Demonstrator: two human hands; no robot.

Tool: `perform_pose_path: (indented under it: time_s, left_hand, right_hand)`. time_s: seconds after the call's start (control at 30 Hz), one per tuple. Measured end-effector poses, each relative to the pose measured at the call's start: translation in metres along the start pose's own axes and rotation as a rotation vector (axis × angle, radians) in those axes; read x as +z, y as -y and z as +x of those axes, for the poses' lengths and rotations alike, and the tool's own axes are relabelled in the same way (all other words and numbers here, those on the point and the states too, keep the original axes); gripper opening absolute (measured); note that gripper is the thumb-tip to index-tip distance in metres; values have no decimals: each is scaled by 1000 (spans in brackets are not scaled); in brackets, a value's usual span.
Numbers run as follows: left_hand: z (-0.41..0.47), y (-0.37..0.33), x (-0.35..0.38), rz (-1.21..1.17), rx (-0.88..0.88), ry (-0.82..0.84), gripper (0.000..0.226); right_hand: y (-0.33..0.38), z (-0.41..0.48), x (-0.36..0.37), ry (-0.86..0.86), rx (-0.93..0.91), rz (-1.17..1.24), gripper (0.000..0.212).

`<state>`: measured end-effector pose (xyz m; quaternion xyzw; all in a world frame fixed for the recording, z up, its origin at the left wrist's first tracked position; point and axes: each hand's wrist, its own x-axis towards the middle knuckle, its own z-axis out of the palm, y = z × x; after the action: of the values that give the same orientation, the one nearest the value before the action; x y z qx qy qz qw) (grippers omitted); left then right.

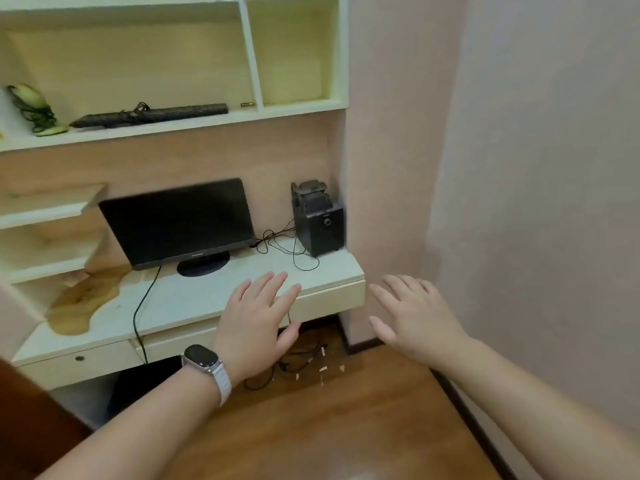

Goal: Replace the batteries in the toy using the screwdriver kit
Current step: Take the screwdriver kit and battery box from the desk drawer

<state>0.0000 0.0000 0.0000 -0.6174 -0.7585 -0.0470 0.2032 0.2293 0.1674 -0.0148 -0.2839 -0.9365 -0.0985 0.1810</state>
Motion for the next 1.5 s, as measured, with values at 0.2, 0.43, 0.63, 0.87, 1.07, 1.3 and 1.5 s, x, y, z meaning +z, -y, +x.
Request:
perform_pose_path:
  time_s: [0.2,0.43,0.63,0.87,1.07,1.3,1.5]
  left_hand:
    - [46,5,41,-47,-8,37,55]
    - [111,36,109,-128,-34,29,54]
    - [180,76,160,-201,-48,33,53]
    - [236,120,214,-223,-70,65,53]
    - [249,129,259,-260,-122,160,53]
    - [258,128,316,-284,-205,280,53]
    - [266,113,349,-303,-419,357,52]
  right_hand:
    - [-24,41,37,54,13,14,53]
    - [-43,108,94,116,33,16,53]
    - [-61,180,128,189,50,-22,52]
    - [-71,248,174,235,69,-24,50]
    - [-83,276,216,304,49,10,52]
    - [-108,294,285,432,43,93,55]
    - [-140,304,344,512,88,201,59]
